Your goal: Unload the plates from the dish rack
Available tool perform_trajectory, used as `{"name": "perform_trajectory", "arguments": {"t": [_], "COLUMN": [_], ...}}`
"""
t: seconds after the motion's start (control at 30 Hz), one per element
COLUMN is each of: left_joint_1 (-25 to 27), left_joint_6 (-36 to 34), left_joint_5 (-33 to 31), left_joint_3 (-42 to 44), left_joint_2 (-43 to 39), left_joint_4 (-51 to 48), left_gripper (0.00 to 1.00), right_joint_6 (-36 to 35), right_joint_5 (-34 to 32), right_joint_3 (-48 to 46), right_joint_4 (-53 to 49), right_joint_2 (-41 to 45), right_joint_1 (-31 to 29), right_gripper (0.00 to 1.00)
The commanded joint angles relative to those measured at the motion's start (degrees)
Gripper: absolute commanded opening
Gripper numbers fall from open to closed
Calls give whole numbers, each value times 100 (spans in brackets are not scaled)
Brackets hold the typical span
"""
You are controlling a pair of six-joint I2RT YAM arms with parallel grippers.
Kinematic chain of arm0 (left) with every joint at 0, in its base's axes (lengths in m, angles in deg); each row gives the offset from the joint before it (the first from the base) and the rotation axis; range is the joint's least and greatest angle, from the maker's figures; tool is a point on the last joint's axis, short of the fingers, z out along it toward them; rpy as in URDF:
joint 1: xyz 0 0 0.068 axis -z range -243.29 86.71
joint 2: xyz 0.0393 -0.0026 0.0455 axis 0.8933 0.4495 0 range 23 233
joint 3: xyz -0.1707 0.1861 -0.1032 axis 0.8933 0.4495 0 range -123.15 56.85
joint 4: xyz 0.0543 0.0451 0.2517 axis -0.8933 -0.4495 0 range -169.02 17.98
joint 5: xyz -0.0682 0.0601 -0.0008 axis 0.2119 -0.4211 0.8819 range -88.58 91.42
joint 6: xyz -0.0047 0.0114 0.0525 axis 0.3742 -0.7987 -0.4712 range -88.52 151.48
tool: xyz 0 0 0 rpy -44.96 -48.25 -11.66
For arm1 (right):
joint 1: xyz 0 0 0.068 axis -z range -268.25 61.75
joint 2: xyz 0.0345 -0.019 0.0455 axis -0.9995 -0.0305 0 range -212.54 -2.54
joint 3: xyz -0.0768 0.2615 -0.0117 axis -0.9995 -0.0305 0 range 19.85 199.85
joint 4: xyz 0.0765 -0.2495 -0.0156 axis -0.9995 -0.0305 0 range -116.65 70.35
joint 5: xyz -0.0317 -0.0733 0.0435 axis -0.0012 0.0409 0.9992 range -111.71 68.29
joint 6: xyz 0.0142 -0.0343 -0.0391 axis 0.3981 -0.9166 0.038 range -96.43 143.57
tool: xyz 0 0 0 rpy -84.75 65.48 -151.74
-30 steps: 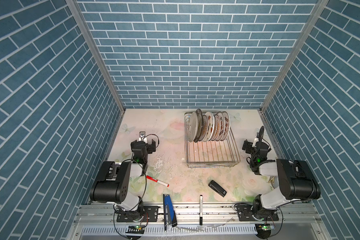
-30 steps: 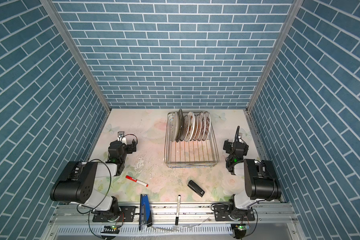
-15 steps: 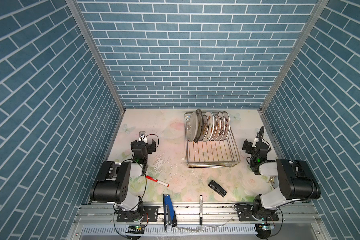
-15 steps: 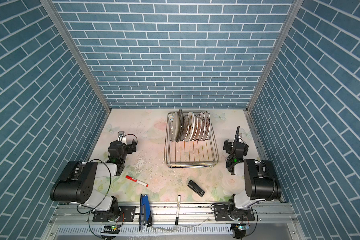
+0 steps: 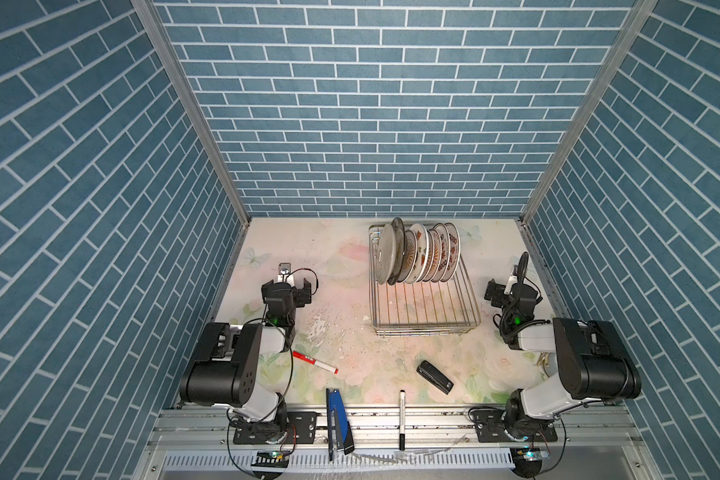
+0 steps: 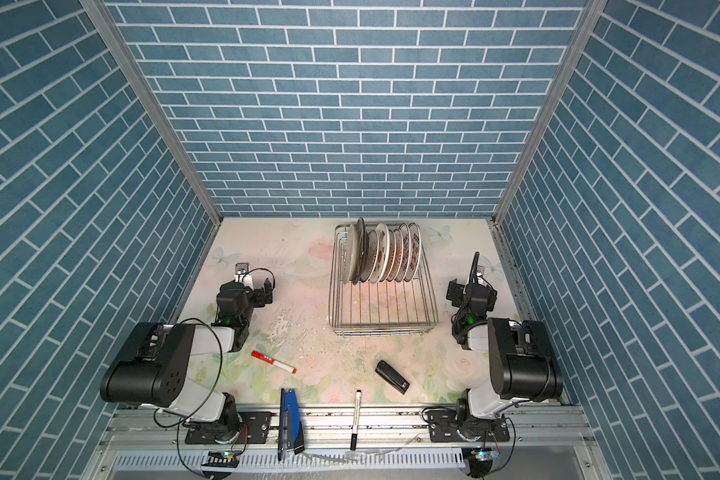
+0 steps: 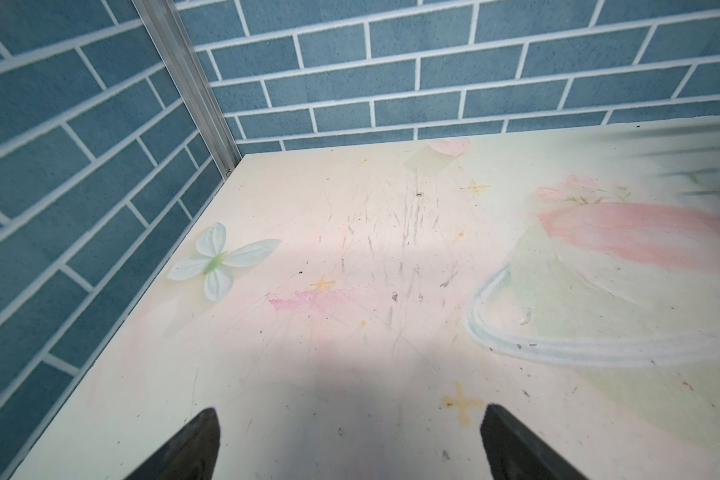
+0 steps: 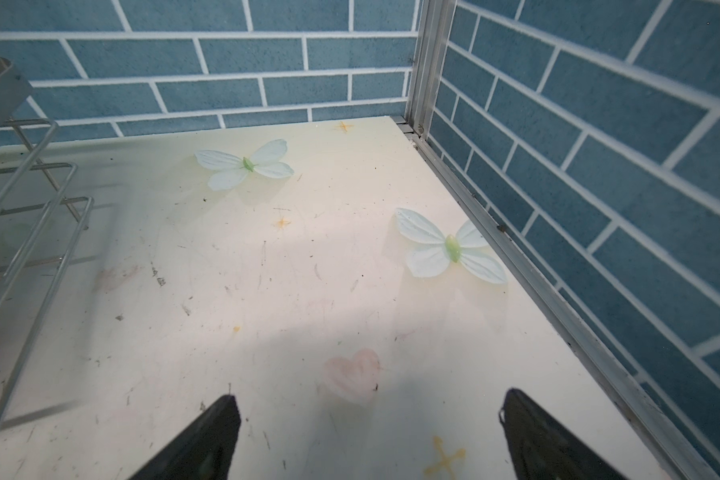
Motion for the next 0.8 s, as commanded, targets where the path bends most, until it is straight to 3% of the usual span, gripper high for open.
{"name": "perform_trajectory", "arguments": {"t": [0.0,0.37,0.53,0.63,0.77], "left_joint_1": [-39,-27,25,198,269], "left_joint_6": [-38,-96,-129,-171,399], "left_joint_5": [18,144,29,-208,102], "left_joint_3": [-23,15,-44,-232,-272], "left_joint_2": [25,-174,-774,-1380,-2356], "left_joint_4": [63,-22,-578,-1407,-1951], "left_gripper": [100,100,100,100,100], "right_joint_6": [19,-51,-58,-20,793], "right_joint_5": [-17,82,85,85,31], "right_joint_3": [2,-37,18,82,296], "right_joint_4": [92,-49,-708,-1202,-2308], "right_joint_2": [-19,273,912,1384,2406], "right_joint_1": [-4,-12,-12,-21,-16], "right_gripper": [99,99,99,99,99]}}
